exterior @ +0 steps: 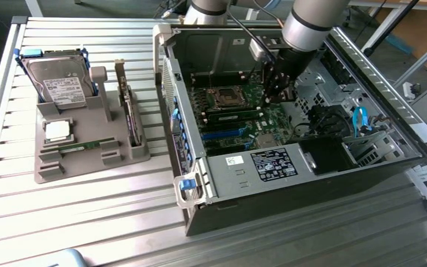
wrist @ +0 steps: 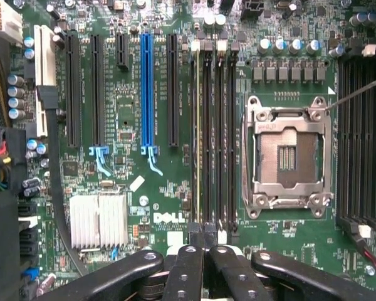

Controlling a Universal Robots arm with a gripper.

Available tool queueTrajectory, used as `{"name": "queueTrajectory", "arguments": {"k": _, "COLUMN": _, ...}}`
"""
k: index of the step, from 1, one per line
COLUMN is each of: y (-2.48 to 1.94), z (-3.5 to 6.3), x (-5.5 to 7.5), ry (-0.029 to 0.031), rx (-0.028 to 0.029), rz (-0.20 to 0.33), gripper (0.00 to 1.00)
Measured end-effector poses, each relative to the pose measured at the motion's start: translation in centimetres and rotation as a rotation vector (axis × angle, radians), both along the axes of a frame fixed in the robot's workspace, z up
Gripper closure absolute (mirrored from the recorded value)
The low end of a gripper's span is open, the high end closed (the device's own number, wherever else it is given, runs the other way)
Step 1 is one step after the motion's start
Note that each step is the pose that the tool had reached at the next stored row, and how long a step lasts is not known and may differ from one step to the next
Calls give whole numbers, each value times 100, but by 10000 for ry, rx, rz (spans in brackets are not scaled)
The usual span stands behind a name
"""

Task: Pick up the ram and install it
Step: 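Insert the ram into the slot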

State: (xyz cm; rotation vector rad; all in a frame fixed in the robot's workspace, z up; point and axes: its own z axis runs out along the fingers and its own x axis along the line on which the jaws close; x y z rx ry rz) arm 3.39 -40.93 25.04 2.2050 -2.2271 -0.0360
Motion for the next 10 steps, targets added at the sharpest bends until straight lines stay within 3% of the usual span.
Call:
{"name": "queueTrajectory", "arguments": {"k": 4, "y": 0, "z": 13, "x": 80, "ry": 36, "rx": 0, "rz": -1, "gripper": 89}}
{"name": "queueTrajectory", "arguments": {"k": 10, "y": 0, "z": 15, "x": 85, "ry": 38, "rx": 0, "rz": 0, "gripper": 89}}
